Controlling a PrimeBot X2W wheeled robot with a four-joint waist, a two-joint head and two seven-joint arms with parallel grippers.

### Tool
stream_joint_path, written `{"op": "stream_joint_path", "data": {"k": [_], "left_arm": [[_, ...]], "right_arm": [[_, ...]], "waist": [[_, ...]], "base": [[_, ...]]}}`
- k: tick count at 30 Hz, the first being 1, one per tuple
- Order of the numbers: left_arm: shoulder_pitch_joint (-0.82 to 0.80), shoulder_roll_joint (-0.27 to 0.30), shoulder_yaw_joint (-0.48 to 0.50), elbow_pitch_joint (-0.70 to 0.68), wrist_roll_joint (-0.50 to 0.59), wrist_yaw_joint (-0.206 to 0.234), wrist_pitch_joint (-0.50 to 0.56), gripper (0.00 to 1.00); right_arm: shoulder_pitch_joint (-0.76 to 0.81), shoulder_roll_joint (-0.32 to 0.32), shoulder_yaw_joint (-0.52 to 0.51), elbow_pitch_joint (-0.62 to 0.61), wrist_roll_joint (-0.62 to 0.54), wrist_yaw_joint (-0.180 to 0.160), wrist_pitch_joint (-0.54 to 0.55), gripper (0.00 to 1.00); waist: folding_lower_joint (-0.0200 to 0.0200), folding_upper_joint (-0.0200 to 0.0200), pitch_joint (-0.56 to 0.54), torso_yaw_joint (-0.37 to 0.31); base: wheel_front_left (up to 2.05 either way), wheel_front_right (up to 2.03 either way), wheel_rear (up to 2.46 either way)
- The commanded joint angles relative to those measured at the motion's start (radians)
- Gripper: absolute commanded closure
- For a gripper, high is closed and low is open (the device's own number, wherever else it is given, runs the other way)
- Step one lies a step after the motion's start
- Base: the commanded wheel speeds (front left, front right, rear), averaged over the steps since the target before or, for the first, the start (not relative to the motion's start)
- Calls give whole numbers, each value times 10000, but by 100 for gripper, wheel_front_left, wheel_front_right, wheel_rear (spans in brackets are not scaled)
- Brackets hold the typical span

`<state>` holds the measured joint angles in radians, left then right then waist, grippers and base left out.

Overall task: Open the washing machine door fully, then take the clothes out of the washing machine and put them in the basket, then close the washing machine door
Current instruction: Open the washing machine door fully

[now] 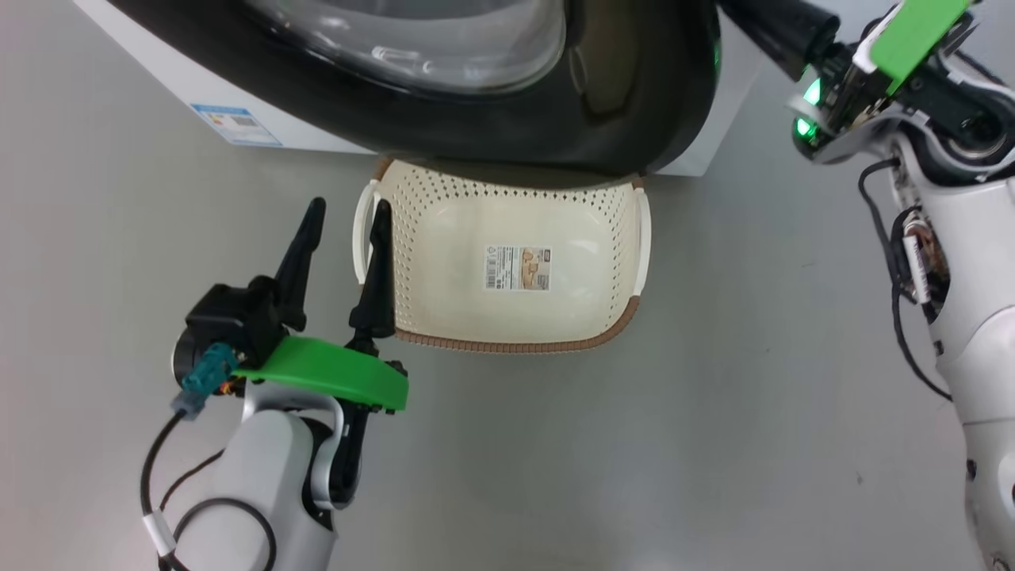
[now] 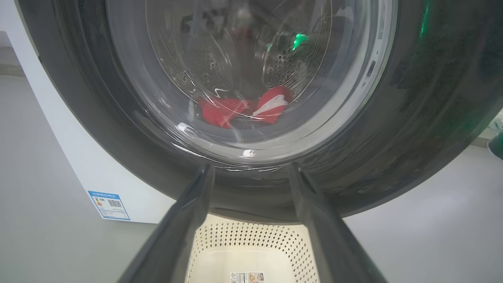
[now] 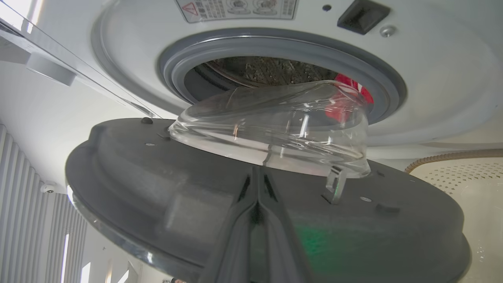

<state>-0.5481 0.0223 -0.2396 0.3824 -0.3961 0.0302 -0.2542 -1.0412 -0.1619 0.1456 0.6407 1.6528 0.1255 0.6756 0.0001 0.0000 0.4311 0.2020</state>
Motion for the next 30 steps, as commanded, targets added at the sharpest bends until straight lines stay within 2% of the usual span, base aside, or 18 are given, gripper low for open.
{"op": "stream_joint_path", "data": {"k": [1,15,19,20,21,26,30], "left_arm": [[283,279,269,-144,48,8,-76,0],[547,279,339,137,91,-33,-76,0],[604,279,386,134,101,-19,-76,0],[616,279,393,126,104,-8,-76,0],[630,279,406,115,107,4,-76,0],[636,279,508,53,96,-13,-76,0],[551,279,620,123,-73,-163,-76,0]], "right_arm": [[213,318,160,-351,-191,52,99,100],[939,606,340,-166,-456,52,154,100],[1022,591,289,-169,-740,52,-323,100],[1033,593,262,-166,-821,52,-507,63],[1054,602,246,-164,-871,52,-637,0],[1180,504,256,-279,-1331,52,-1427,0],[1562,183,395,-1216,-2019,52,-2566,0]], "waist": [[-1,0,-196,-58],[-1,0,-719,-162],[-1,0,-773,-232],[-1,0,-780,-258],[-1,0,-788,-288],[-1,0,-753,-453],[-1,0,-676,-628]], "base": [[0,0,0],[0,0,0],[0,0,0],[0,0,0],[0,0,0],[0,0,0],[0,0,0]]}}
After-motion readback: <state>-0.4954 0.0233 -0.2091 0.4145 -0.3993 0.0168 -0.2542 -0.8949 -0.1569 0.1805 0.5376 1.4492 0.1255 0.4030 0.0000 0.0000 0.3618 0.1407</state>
